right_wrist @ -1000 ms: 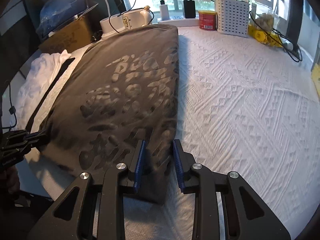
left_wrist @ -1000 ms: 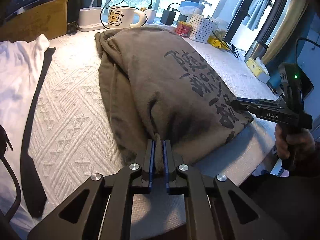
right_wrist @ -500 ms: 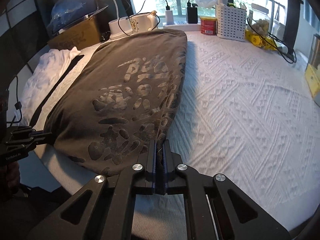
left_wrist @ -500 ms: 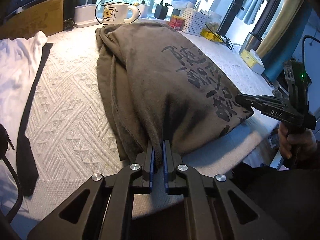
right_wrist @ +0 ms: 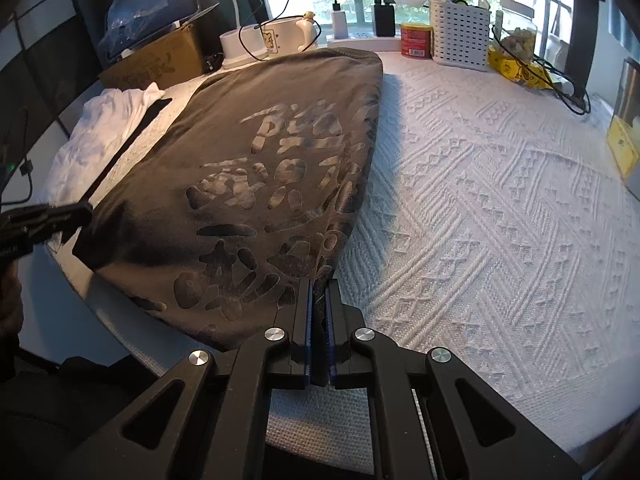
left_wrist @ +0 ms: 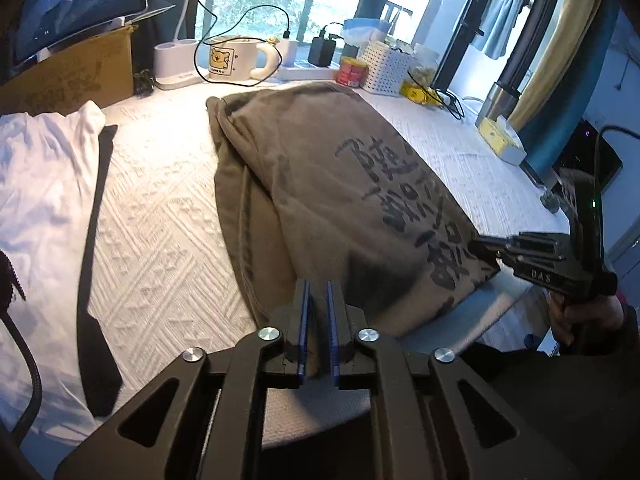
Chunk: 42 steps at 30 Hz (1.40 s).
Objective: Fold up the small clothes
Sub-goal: 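Grasp the folded bundle edge with both tools and straighten it, then open both tools and move them to the collar end of the bundle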
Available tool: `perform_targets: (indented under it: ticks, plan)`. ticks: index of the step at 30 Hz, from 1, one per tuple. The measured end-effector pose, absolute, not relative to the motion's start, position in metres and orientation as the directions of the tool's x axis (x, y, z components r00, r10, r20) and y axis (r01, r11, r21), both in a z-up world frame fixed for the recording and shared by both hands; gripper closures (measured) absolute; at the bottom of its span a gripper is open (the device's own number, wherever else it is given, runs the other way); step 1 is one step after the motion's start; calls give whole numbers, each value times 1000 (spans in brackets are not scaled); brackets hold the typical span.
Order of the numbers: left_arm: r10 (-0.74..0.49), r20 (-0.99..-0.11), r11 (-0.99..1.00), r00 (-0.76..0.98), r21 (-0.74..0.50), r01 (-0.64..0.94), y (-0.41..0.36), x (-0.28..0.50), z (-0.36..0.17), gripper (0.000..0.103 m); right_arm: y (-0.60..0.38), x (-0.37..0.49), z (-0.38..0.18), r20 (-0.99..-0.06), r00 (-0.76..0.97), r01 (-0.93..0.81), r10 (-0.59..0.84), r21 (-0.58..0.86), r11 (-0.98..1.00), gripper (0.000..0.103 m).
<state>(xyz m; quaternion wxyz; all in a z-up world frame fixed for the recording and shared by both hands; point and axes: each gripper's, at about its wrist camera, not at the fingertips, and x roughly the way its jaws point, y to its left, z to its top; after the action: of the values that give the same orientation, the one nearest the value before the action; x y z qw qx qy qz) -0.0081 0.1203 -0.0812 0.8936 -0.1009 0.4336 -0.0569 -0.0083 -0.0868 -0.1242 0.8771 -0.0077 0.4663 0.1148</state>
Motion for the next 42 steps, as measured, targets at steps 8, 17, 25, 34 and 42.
perform_targets:
  ticks: [8,17,25,34,42]
  plan:
    - [-181,-769,975,613,-224,7,126,18,-82,69,-93,-1,-114,-834,523,-204,177,79,976,78]
    - [-157,-773,978,615,-208,-12,141,51,-80,69,-109,31,-102,-822,544,-175,165,82,981,63]
    - [-144,-777,979,612,-203,-29,154,84,-83,69,-119,69,-96,-821,550,-159,153,77,984,63]
    - [-134,-784,979,607,-201,-42,164,120,-86,69,-125,108,-93,-825,548,-154,141,66,986,63]
    - [-119,-784,978,609,-199,-64,179,150,-89,49,-134,143,-95,-830,541,-141,137,71,987,63]
